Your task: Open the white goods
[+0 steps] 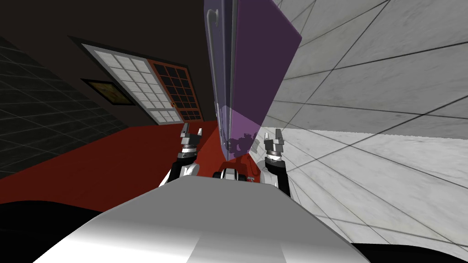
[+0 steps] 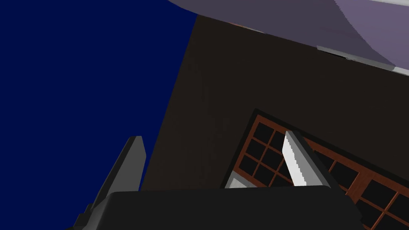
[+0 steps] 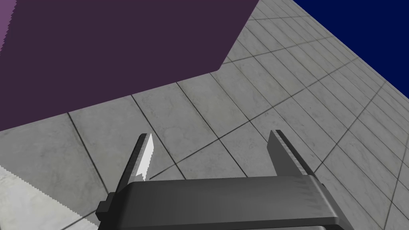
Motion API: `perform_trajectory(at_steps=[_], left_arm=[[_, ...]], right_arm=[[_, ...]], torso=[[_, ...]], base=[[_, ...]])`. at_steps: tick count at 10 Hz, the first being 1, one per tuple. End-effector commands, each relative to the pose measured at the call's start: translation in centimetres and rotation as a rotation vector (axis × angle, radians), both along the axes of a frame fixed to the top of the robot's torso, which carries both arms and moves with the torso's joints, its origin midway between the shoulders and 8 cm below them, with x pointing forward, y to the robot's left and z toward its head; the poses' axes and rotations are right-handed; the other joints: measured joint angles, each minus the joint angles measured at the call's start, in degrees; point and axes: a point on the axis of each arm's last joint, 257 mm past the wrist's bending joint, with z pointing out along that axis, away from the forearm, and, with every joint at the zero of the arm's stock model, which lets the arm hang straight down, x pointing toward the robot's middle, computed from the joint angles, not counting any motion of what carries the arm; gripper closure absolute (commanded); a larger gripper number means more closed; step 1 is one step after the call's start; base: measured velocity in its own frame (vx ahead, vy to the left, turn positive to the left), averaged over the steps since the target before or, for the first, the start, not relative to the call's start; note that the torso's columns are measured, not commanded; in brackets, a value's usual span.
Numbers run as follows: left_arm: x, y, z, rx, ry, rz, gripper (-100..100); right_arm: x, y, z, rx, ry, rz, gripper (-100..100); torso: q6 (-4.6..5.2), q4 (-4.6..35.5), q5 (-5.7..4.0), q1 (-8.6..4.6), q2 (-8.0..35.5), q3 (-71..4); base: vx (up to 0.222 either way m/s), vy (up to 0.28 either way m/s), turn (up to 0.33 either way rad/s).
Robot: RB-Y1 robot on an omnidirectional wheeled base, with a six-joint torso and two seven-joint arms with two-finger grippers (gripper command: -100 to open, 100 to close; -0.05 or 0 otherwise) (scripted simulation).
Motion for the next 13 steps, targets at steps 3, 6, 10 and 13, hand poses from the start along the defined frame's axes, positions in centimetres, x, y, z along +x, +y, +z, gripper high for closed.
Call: perform_trajectory(at_steps=[3,6,10,13], left_arm=[[2.1,-0.3,-3.6,0.02,0.088,-0.046,-100],[3.5,-0.1,-6.3,-0.004,0.148,-0.062,-100],[4.7,0.1,-9.0,-0.022,0.208,-0.078,-100],[5.7,0.3,-11.2,-0.049,0.254,-0.086,-100]], right_arm=[[0.0,0.0,0.0,0.0,0.0,0.0,0],[0.0,0.0,0.0,0.0,0.0,0.0,0],[0.0,0.0,0.0,0.0,0.0,0.0,0],[0.0,0.0,0.0,0.0,0.0,0.0,0]], torso=[[0.0,0.06,0.0,0.01,0.05,-0.06],[0.01,0.09,0.0,0.03,0.12,-0.02],[0.0,0.11,0.01,0.03,0.2,0.03],[0.0,0.08,0.01,0.03,0.09,-0.04]], base=[[0.079,-0.029,-0.015],[0.095,-0.034,-0.019],[0.068,-0.028,-0.013],[0.075,-0.024,-0.012]])
